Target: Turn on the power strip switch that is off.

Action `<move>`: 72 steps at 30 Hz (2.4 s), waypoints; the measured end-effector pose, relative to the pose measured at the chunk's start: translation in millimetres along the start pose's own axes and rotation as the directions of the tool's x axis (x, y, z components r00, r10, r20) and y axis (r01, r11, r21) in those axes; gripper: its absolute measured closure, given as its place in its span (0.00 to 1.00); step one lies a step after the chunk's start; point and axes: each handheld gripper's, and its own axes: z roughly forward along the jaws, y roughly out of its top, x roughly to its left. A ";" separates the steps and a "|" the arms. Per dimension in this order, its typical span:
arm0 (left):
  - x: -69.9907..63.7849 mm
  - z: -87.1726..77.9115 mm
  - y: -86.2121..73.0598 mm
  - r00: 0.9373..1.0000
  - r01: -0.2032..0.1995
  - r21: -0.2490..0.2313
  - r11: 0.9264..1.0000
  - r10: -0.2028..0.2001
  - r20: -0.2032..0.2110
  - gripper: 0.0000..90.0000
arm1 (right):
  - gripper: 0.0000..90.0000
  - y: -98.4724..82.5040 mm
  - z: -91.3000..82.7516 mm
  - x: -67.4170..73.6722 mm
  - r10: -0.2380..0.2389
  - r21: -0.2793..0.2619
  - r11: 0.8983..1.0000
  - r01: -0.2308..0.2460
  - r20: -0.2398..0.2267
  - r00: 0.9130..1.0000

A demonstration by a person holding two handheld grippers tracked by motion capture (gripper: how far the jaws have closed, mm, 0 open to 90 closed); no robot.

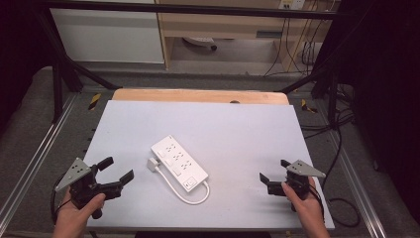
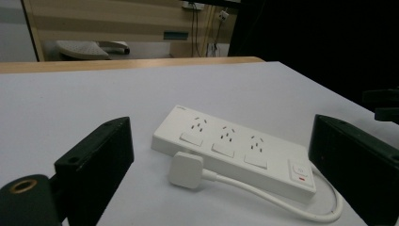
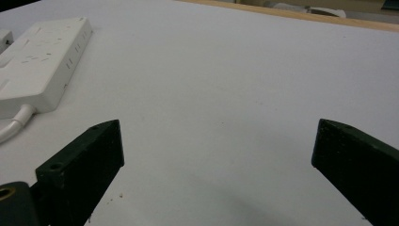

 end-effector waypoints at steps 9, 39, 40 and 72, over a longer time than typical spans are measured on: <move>-0.2 4.4 6.7 1.000 -0.010 0.000 1.000 0.010 -0.006 0.08 | 0.04 0.1 1.1 0.3 -0.004 0.007 1.000 0.004 0.004 1.000; -13.3 24.9 19.9 0.999 -0.037 0.020 0.999 0.037 0.026 0.09 | 0.03 0.4 1.0 0.1 -0.011 0.007 1.000 0.011 0.009 1.000; -13.5 25.5 20.3 0.999 -0.039 0.021 0.999 0.039 0.027 0.09 | 0.03 0.4 1.0 0.1 -0.012 0.007 1.000 0.011 0.010 1.000; -27.1 53.5 23.8 0.995 -0.076 0.060 0.995 0.073 0.064 0.09 | 0.04 0.2 0.1 -1.0 -0.020 0.009 1.000 0.020 0.013 1.000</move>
